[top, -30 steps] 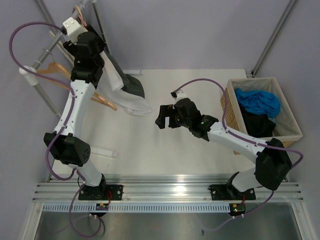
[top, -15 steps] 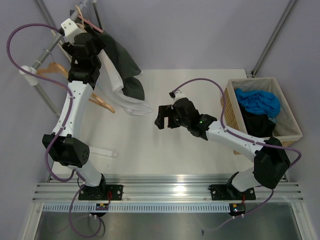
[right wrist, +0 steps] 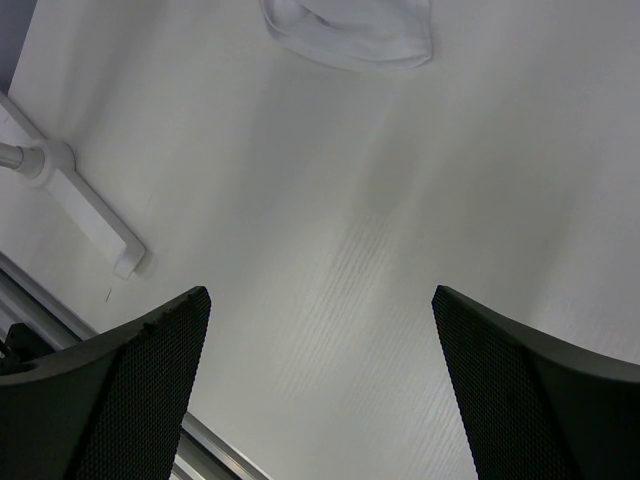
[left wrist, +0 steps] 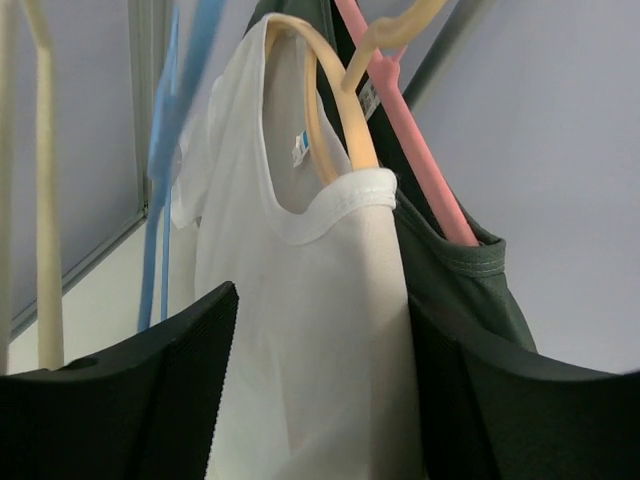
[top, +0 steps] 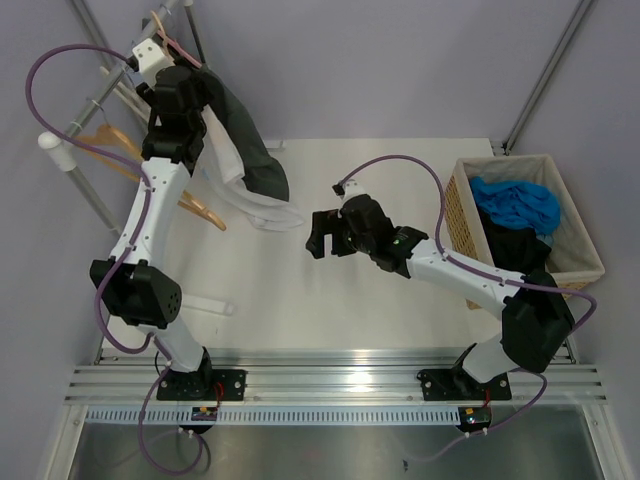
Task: Remove the t-shirt from the hanger
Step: Pick up the hanger from the clothesline.
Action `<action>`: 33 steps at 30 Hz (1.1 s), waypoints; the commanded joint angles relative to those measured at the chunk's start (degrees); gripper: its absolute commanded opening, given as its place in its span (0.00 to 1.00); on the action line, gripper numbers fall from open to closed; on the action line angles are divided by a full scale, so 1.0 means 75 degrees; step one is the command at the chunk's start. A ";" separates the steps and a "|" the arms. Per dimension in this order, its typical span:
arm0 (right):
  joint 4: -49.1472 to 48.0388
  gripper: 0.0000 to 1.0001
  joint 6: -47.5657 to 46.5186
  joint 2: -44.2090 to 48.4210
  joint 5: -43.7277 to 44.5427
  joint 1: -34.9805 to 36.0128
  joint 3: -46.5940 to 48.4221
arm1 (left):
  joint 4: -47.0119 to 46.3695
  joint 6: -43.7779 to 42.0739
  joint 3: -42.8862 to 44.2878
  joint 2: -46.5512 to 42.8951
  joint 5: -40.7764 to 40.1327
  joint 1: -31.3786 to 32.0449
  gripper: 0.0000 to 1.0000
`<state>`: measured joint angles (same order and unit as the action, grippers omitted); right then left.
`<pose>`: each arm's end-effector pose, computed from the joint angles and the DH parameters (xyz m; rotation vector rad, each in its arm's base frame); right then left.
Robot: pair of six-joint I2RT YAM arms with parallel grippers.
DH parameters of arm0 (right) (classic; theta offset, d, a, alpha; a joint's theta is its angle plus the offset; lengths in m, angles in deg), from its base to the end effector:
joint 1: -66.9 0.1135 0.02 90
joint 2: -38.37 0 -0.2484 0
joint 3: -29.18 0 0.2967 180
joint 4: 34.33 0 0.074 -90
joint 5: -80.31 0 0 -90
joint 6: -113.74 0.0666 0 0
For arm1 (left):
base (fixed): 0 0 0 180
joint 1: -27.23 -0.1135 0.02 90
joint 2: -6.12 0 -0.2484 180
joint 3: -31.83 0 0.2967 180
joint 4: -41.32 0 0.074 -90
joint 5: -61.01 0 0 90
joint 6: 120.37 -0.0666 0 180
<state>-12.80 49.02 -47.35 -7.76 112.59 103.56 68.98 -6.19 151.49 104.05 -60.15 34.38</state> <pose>0.2883 0.2921 0.2266 -0.3739 2.1921 0.6723 0.4609 -0.0231 0.4558 -0.6384 1.5318 0.0403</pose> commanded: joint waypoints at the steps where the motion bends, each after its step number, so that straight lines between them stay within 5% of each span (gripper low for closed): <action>1: 0.0184 0.99 -0.0218 -0.0103 0.0047 0.0154 0.0391 | -0.0116 -0.0095 0.0262 0.0126 0.0216 -0.0040 0.63; 5: 0.0184 0.99 -0.0230 -0.0091 0.0058 0.0154 0.0391 | -0.0069 -0.0131 0.0251 0.0056 0.0147 -0.0040 0.49; 10: 0.0184 0.99 -0.0230 -0.0115 0.0047 0.0154 0.0403 | -0.0081 -0.0189 0.0379 -0.0143 0.0310 -0.0040 0.08; 12: 0.0208 0.99 -0.0241 -0.0115 0.0058 0.0154 0.0415 | -0.0081 -0.0189 0.0449 -0.0213 0.0392 -0.0040 0.00; 33: 0.0231 1.00 -0.0241 -0.0173 0.0023 0.0154 0.0450 | -0.0081 -0.0307 0.1106 -0.0823 0.1763 -0.0017 0.00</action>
<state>-10.74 48.32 -48.04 -7.69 113.03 103.96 73.20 -7.41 156.67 101.41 -49.31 34.49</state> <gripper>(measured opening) 0.993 0.175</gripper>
